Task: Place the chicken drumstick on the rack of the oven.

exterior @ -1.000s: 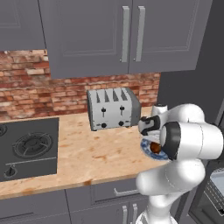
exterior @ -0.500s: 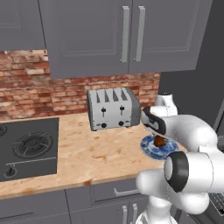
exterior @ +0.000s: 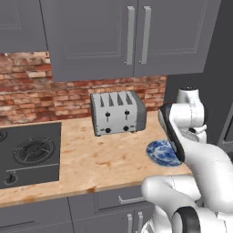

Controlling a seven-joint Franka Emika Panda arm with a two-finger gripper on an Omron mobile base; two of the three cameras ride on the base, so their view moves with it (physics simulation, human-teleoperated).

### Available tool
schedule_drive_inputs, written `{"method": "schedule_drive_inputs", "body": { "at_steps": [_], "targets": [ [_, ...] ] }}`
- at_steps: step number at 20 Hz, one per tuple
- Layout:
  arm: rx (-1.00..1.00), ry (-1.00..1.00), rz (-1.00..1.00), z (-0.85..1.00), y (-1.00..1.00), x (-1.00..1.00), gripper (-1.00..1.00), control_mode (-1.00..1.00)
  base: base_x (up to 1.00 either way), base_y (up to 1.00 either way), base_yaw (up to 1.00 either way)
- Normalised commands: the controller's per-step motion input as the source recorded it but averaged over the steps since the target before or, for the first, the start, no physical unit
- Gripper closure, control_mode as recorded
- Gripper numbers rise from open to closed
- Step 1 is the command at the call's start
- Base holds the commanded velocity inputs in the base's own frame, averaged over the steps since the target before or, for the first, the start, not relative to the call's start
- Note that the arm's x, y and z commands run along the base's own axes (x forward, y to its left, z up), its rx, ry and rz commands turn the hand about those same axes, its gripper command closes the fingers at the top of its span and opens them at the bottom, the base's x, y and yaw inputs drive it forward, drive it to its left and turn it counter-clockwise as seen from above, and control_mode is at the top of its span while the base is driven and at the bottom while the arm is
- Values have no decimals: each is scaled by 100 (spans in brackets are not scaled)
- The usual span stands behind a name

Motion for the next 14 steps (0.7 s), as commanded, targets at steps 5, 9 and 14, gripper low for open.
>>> {"method": "schedule_drive_inputs", "body": {
  "at_steps": [5,9,14],
  "targets": [
    [4,-11,-10,32,-73,-84,100,-100,0,0,0],
    [4,-22,0,24,-76,-87,100,-100,0,0,0],
    [0,-20,3,2,-76,-74,100,-100,0,0,0]
  ]
}}
